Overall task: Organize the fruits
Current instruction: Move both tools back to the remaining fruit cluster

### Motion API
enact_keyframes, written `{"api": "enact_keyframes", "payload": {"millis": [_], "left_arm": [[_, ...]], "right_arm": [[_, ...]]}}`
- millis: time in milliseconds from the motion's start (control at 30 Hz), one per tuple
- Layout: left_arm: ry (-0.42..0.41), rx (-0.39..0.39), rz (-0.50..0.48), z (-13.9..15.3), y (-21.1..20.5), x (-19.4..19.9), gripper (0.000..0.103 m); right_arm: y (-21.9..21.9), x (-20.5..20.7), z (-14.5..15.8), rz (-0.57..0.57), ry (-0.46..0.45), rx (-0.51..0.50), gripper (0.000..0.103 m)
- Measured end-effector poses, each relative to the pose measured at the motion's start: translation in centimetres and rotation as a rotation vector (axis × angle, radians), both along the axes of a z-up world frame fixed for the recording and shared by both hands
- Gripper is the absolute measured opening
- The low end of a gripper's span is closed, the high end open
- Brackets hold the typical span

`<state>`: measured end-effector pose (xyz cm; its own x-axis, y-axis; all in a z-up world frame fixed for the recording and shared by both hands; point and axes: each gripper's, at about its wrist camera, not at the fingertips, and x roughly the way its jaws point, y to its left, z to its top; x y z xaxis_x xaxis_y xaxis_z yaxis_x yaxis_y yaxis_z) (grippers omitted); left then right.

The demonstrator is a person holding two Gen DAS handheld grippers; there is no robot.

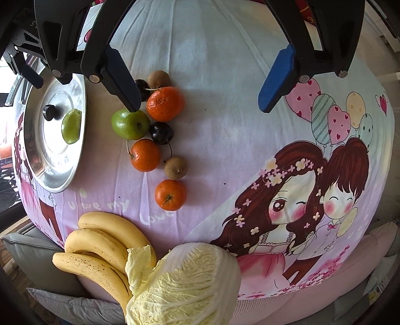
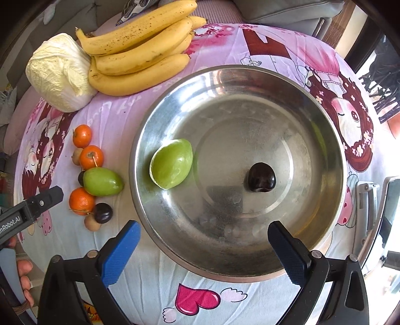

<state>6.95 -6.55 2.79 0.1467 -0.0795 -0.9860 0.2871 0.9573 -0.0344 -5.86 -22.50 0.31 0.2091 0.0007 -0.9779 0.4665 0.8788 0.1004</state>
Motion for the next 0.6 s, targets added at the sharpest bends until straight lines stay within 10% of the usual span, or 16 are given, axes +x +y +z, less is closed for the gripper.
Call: {"api": "enact_keyframes", "payload": {"millis": [600], "left_arm": [[-0.038, 0.011, 0.022, 0.7, 7.7, 2.3, 0.095]], "right_arm": [[6.0, 3.6, 2.7, 0.091, -0.068, 0.051, 0.103]]}}
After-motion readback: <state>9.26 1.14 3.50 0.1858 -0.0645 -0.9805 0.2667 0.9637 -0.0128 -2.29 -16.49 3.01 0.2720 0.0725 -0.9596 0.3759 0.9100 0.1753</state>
